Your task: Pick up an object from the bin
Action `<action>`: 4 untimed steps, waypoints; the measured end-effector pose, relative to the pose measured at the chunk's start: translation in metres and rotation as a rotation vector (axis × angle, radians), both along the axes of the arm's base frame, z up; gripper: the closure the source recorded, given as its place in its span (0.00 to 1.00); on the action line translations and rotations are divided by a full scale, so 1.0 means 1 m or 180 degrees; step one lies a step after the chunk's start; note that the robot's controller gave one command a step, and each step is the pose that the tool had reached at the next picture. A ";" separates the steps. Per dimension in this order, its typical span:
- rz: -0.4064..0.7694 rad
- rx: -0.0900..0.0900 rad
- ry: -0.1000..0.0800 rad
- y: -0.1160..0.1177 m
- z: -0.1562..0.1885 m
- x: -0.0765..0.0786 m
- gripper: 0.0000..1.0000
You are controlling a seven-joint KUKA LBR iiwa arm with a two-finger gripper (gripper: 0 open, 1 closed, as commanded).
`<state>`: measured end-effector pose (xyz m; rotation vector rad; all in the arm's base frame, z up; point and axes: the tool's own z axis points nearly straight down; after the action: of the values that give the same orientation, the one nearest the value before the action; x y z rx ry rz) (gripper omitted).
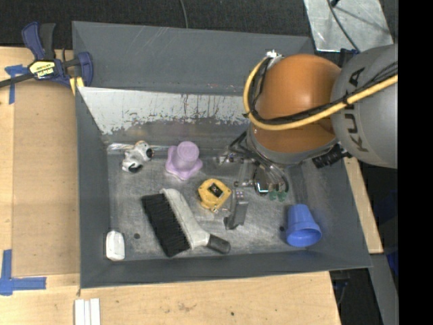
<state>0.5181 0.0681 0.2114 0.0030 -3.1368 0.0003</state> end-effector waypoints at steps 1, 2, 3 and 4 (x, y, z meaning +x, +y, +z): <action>-0.0008 0.0002 -0.0025 0.000 0.004 0.002 0.00; 0.0272 0.0003 -0.0041 -0.009 -0.025 0.016 0.00; 0.0207 0.0001 -0.0022 -0.023 -0.071 0.038 0.00; 0.0157 0.0003 -0.0032 -0.025 -0.086 0.054 0.00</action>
Offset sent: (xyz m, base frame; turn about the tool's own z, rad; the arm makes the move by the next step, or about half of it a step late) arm 0.0242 -0.0185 -0.0514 -0.1445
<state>0.5719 0.0432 0.1254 0.0806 -3.1459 -0.0008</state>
